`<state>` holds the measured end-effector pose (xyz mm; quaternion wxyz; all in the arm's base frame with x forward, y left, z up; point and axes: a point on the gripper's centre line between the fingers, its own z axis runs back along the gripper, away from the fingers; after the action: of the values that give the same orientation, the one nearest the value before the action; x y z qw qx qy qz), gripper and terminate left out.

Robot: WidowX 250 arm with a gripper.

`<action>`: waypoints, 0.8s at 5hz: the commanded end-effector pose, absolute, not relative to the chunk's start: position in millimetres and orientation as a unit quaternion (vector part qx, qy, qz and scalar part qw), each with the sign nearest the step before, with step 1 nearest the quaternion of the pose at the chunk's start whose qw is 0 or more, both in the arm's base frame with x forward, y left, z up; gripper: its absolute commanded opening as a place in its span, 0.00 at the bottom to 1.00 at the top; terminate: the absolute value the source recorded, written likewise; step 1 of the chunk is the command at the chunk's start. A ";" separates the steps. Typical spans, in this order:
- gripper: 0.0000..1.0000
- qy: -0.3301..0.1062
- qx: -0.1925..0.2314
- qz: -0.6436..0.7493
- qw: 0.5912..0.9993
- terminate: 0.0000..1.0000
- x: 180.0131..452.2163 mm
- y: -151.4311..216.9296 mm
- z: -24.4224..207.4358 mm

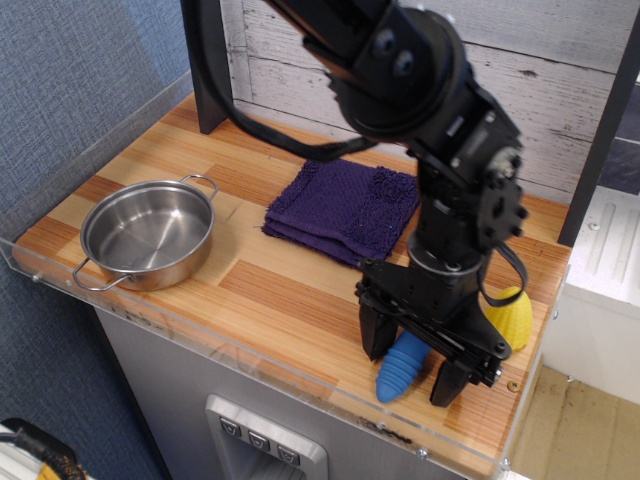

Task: Move the fork on top of cloth with some of handle off the cloth.

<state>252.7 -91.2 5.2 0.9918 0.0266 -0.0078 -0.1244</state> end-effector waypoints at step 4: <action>0.00 -0.007 0.003 -0.123 0.992 0.00 249.5 -83.2 28.6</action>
<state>245.6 -83.6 20.1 0.9924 0.0056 0.0129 -0.1219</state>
